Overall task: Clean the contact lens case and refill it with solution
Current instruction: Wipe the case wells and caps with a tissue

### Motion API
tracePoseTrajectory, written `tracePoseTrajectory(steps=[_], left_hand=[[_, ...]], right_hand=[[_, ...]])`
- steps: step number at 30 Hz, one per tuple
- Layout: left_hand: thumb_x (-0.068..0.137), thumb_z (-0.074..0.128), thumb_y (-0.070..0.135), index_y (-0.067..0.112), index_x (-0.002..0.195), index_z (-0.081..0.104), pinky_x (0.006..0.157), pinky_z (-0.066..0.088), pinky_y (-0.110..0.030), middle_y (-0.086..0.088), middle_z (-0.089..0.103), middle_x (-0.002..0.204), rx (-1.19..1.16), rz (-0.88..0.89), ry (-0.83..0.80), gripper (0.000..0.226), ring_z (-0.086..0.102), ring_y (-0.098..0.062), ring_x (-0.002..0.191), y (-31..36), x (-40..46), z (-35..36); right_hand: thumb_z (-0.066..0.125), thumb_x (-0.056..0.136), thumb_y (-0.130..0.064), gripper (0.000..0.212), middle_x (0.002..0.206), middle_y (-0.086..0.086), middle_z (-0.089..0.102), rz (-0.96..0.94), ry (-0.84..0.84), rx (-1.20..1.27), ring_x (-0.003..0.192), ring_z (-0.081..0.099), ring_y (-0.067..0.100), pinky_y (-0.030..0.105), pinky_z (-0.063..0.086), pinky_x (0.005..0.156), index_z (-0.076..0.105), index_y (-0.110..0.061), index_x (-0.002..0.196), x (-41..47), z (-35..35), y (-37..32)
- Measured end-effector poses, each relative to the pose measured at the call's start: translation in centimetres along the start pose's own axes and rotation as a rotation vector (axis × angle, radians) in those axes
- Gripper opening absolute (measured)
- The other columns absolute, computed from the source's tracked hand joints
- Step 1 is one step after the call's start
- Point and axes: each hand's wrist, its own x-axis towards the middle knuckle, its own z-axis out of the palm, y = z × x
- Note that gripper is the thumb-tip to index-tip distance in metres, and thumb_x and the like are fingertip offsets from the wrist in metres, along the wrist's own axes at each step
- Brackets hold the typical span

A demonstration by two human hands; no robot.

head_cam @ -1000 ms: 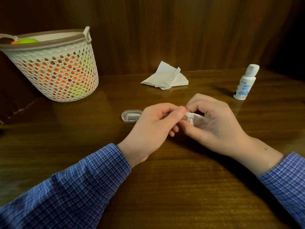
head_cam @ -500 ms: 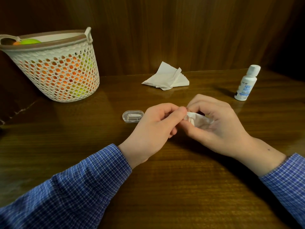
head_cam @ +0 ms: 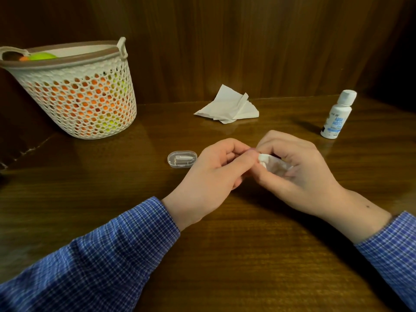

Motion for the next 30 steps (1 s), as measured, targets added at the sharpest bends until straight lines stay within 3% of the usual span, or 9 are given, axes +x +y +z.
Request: tracePoseTrajectory(steps=[3, 5, 10, 16, 22, 25, 30], left_hand=[[0.097, 0.056, 0.047, 0.033, 0.083, 0.070, 0.065, 0.038, -0.042, -0.005, 0.058, 0.079, -0.053, -0.004, 0.003, 0.024, 0.045, -0.024, 0.070, 0.0, -0.1, 0.3], [0.089, 0.056, 0.057, 0.036, 0.078, 0.069, 0.066, 0.039, -0.042, -0.006, 0.057, 0.080, -0.090, -0.011, -0.009, 0.027, 0.045, -0.022, 0.068, -0.1, 0.0, 0.4], [0.088, 0.052, 0.064, 0.031, 0.084, 0.068, 0.064, 0.041, -0.041, -0.006, 0.058, 0.080, -0.127, -0.020, -0.038, 0.037, 0.049, -0.019, 0.067, -0.3, 0.2, 0.4], [0.094, 0.053, 0.041, 0.022, 0.083, 0.067, 0.057, 0.036, -0.032, 0.000, 0.053, 0.070, -0.131, -0.077, -0.044, 0.026, 0.045, -0.012, 0.061, -0.1, 0.2, 0.1], [0.089, 0.056, 0.031, 0.011, 0.089, 0.061, 0.056, 0.035, -0.027, 0.002, 0.048, 0.072, -0.474, -0.178, -0.079, 0.021, 0.041, -0.009, 0.061, 0.7, 0.3, -0.8], [0.087, 0.060, 0.024, 0.006, 0.098, 0.064, 0.058, 0.042, -0.025, 0.000, 0.054, 0.076, -0.506, -0.162, -0.059, 0.022, 0.047, -0.008, 0.063, 0.6, 0.4, -1.0], [0.100, 0.058, 0.013, 0.005, 0.114, 0.072, 0.062, 0.050, -0.021, 0.002, 0.066, 0.080, -0.410, -0.159, -0.031, 0.021, 0.055, -0.007, 0.069, 0.2, 0.4, -0.8]], right_hand=[[0.076, 0.087, -0.018, 0.013, 0.087, 0.002, 0.067, -0.019, 0.041, -0.032, 0.079, 0.063, 0.014, 0.027, 0.051, 0.065, 0.074, -0.005, 0.088, 0.0, 0.1, 0.1], [0.076, 0.088, -0.017, 0.012, 0.087, 0.003, 0.067, -0.035, 0.054, -0.058, 0.078, 0.063, 0.013, 0.028, 0.051, 0.064, 0.074, -0.005, 0.089, -0.1, 0.2, 0.0], [0.071, 0.092, -0.014, 0.009, 0.089, 0.002, 0.066, -0.044, 0.054, -0.011, 0.080, 0.063, 0.013, 0.023, 0.051, 0.067, 0.074, -0.006, 0.092, -0.1, 0.1, -0.4], [0.071, 0.092, -0.018, 0.010, 0.090, -0.005, 0.067, 0.024, 0.013, 0.078, 0.084, 0.064, 0.010, 0.016, 0.049, 0.072, 0.074, -0.009, 0.095, 0.0, -0.2, -0.6], [0.064, 0.096, -0.019, 0.010, 0.086, -0.001, 0.069, 0.191, 0.163, 0.295, 0.078, 0.063, 0.016, 0.024, 0.049, 0.066, 0.073, -0.015, 0.095, 0.1, -0.6, -0.6], [0.064, 0.100, -0.019, 0.012, 0.091, -0.009, 0.071, 0.217, 0.264, 0.179, 0.086, 0.065, 0.014, 0.019, 0.051, 0.070, 0.073, -0.028, 0.100, 0.1, -0.5, -0.7], [0.073, 0.091, -0.014, 0.022, 0.105, -0.012, 0.072, 0.088, 0.222, 0.038, 0.097, 0.069, 0.009, 0.015, 0.054, 0.082, 0.069, -0.024, 0.111, -0.2, 0.3, -1.3]])
